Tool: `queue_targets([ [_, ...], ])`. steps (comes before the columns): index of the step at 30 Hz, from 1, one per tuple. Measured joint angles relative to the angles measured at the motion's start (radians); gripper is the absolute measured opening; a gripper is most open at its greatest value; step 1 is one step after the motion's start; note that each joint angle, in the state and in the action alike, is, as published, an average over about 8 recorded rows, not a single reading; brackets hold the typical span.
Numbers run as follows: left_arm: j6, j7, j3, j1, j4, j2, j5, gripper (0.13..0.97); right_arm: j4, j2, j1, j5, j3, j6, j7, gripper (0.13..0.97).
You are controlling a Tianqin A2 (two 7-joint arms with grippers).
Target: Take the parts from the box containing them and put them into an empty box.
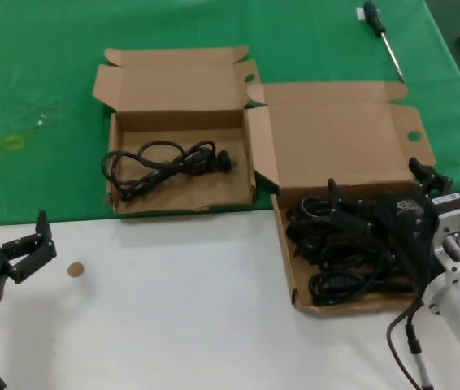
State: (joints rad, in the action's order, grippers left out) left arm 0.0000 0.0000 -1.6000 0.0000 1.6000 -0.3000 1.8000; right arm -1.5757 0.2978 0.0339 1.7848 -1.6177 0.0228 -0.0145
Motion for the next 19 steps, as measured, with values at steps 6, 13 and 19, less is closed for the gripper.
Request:
queue_targets([
  [6, 0.000, 0.000, 0.000, 0.000, 0.000, 0.000, 0.000, 0.966, 0.000, 0.000, 0.000, 0.000, 0.000, 0.000, 0.000, 0.966],
  [13, 0.000, 0.000, 0.000, 0.000, 0.000, 0.000, 0.000, 0.966, 0.000, 0.000, 0.000, 0.000, 0.000, 0.000, 0.000, 0.966],
  [19, 0.000, 0.000, 0.000, 0.000, 0.000, 0.000, 0.000, 0.966, 0.000, 0.000, 0.000, 0.000, 0.000, 0.000, 0.000, 0.966],
])
